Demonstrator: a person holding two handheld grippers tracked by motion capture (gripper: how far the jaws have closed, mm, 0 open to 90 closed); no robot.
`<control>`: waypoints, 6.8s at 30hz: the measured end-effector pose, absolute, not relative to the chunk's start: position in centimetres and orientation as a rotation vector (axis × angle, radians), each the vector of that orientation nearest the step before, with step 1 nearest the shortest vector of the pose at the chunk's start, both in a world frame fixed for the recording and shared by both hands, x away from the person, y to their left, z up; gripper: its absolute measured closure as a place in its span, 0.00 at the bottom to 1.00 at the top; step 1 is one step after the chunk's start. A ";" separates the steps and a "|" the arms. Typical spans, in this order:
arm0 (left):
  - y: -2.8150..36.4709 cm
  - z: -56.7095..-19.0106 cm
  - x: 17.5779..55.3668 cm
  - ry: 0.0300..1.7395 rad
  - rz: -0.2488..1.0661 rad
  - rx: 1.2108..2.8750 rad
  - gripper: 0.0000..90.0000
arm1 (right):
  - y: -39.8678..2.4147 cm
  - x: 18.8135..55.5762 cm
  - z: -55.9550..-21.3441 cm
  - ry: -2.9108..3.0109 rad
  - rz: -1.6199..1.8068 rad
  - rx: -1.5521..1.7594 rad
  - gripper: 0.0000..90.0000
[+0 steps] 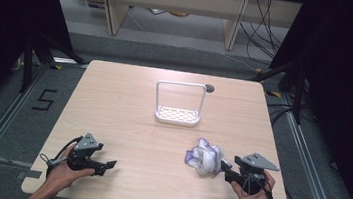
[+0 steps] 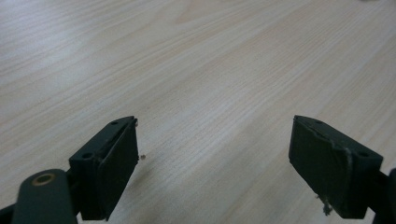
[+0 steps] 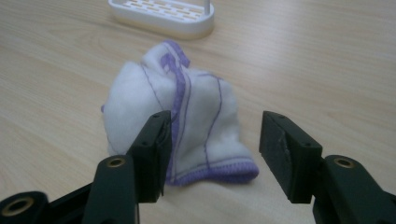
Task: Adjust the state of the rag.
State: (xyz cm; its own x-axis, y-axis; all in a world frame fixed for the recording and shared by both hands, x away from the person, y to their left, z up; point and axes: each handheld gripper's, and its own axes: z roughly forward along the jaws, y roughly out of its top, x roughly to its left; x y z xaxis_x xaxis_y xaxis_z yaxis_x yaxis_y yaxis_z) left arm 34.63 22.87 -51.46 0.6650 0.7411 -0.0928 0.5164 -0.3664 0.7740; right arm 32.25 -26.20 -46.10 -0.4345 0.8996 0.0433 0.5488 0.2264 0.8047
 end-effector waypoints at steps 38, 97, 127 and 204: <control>21.2 -51.4 34.7 0.928 0.279 2.023 0.22 | -23.7 36.7 -42.2 2.150 1.056 1.143 1.00; 11.1 -44.1 35.9 0.460 0.241 2.040 0.96 | -26.2 36.4 -40.6 2.074 1.216 1.188 0.99; 13.9 -48.1 31.8 0.622 -0.017 2.070 0.62 | -23.7 32.0 -46.8 2.309 0.969 1.232 0.69; 1.1 -50.3 41.3 0.666 -0.015 2.135 0.96 | -28.3 38.6 -46.2 2.304 0.874 1.332 0.97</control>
